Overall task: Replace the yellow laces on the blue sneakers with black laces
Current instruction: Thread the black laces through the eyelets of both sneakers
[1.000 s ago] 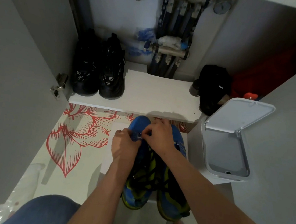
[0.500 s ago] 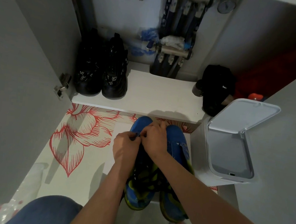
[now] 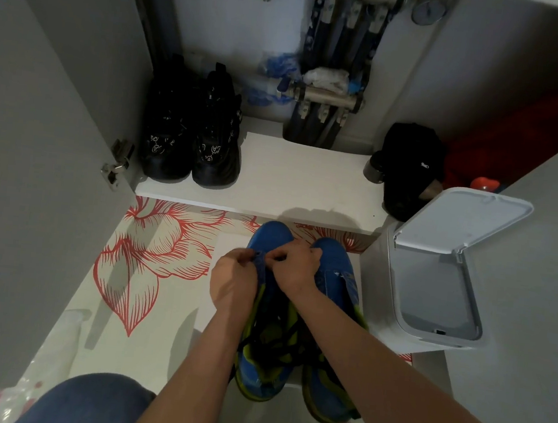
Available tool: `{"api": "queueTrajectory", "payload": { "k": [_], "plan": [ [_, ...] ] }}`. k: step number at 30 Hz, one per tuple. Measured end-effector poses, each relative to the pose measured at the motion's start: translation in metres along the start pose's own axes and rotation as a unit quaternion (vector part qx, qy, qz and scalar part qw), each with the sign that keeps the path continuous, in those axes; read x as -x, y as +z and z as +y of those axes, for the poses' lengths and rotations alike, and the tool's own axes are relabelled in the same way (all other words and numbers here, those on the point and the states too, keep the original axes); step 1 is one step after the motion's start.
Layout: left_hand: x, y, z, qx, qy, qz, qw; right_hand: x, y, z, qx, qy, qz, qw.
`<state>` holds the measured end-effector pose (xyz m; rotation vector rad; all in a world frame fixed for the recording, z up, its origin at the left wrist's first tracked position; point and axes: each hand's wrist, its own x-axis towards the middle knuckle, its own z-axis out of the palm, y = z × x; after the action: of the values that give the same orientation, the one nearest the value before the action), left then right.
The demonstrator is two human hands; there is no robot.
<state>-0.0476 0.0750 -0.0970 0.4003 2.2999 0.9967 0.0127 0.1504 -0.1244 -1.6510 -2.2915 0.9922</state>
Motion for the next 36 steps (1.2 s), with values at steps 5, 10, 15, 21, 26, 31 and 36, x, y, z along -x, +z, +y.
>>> {"api": "queueTrajectory", "payload": {
  "k": [5,10,15,21,26,31,36],
  "plan": [
    [0.000,0.001,0.002,-0.027,0.006,0.000,1.000,-0.004,-0.003,0.005,0.002,0.010,-0.032,0.999],
    [0.001,0.003,0.002,-0.041,0.007,-0.005,0.999,-0.001,0.000,0.005,0.014,-0.011,0.014,1.000],
    [0.002,0.005,0.000,-0.043,0.001,-0.007,0.999,0.006,0.002,-0.003,0.058,-0.012,0.048,0.997],
    [-0.002,0.011,0.000,0.044,-0.013,0.004,0.999,0.006,-0.003,-0.001,0.059,-0.032,0.023,0.997],
    [-0.013,0.014,0.005,0.128,-0.070,0.003,0.989,-0.001,-0.016,-0.005,0.034,-0.060,-0.023,0.997],
    [-0.009,0.013,0.018,0.250,-0.037,0.079,0.964,-0.001,-0.032,-0.012,-0.119,-0.135,-0.071,0.981],
    [-0.002,0.007,0.018,0.242,0.048,0.071,0.966,-0.004,-0.026,-0.010,-0.064,-0.162,-0.072,0.982]
  ]
}}
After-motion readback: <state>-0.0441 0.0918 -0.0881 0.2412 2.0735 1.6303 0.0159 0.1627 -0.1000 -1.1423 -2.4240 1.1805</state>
